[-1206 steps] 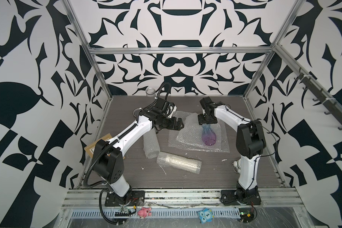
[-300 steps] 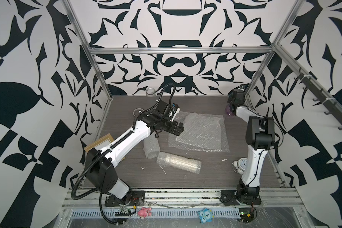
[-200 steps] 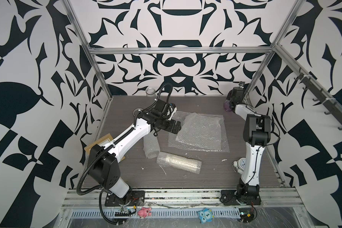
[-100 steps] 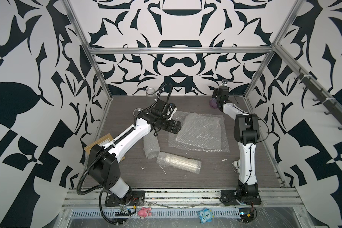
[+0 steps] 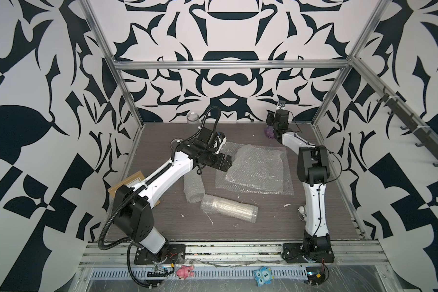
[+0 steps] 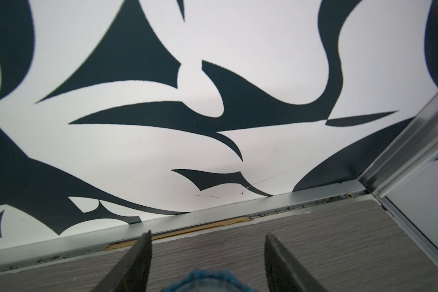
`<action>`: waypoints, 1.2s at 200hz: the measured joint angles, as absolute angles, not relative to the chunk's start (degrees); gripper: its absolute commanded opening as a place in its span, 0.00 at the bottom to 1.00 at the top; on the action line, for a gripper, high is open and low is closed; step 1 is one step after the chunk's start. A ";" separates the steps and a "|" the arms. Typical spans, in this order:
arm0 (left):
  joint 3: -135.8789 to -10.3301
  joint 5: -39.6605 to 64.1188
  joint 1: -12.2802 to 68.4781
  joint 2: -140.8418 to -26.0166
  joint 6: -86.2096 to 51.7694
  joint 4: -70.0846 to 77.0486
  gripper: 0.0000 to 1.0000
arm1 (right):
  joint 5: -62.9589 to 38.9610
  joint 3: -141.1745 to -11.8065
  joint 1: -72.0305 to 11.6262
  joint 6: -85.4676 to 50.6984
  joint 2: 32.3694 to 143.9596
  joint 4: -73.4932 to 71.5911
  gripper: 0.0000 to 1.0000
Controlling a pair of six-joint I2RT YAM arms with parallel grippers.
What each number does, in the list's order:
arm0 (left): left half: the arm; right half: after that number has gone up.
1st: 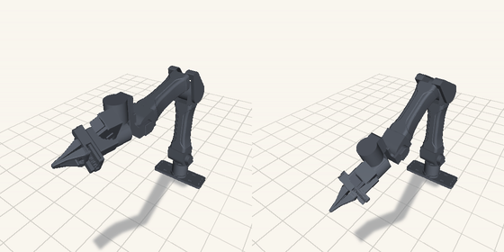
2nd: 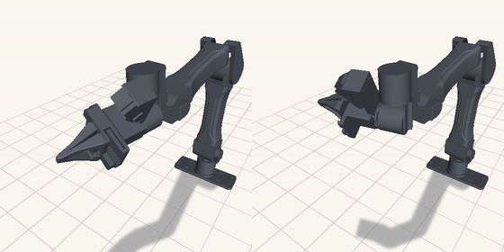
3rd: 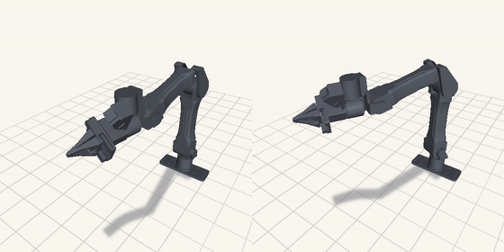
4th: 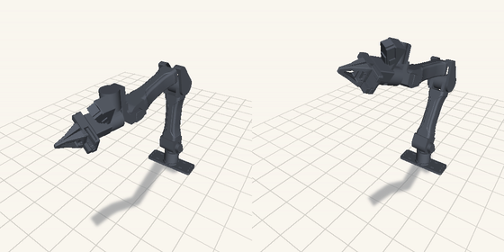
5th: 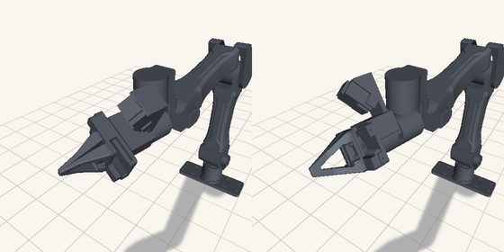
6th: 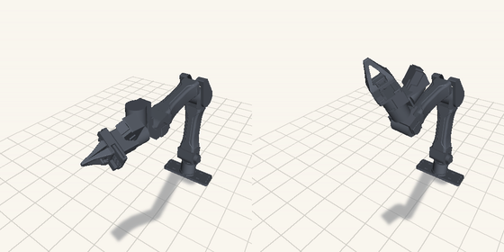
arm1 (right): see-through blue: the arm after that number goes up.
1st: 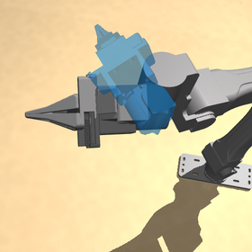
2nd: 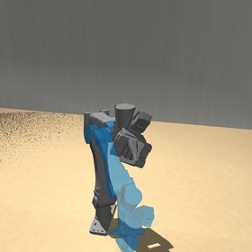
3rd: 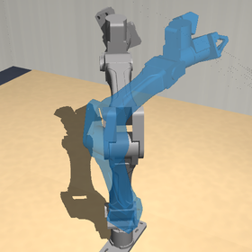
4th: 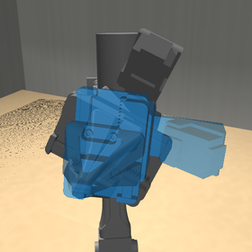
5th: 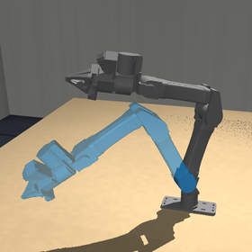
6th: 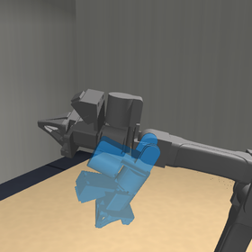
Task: Unwrap the vase from the bubble wrap
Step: Place the vase at the center of the board, then pick up the bubble wrap from the center of the board.
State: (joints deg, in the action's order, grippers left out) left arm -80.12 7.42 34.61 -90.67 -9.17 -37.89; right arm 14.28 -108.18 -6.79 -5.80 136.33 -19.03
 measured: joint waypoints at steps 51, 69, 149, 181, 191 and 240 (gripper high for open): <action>-80.12 7.33 34.61 -90.65 -9.61 -37.89 0.99 | 12.82 -108.18 -7.60 -4.01 133.19 -17.54 0.84; -80.12 7.42 34.61 -90.56 -9.85 -37.89 0.99 | 12.40 -108.09 -7.94 -3.62 130.28 -16.91 0.86; -80.09 8.84 34.61 -85.84 -11.42 -37.23 0.99 | 11.07 -96.79 -12.80 0.08 107.22 -13.69 0.87; -79.61 8.12 34.61 -83.99 -11.79 -36.73 0.99 | 9.21 -83.11 -18.33 3.01 93.65 -10.79 0.86; -78.78 7.33 34.61 -83.09 -11.92 -36.38 0.99 | 7.84 -77.67 -20.14 3.27 88.88 -9.47 0.85; -77.01 1.26 34.54 -79.26 -12.21 -35.59 0.99 | 1.93 -56.40 -27.53 0.64 71.57 -1.48 0.83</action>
State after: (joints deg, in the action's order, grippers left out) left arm -77.01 1.26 34.54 -79.26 -12.21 -35.59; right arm 1.93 -56.40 -27.53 0.64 71.57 -1.48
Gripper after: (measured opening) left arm 0.992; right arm 0.837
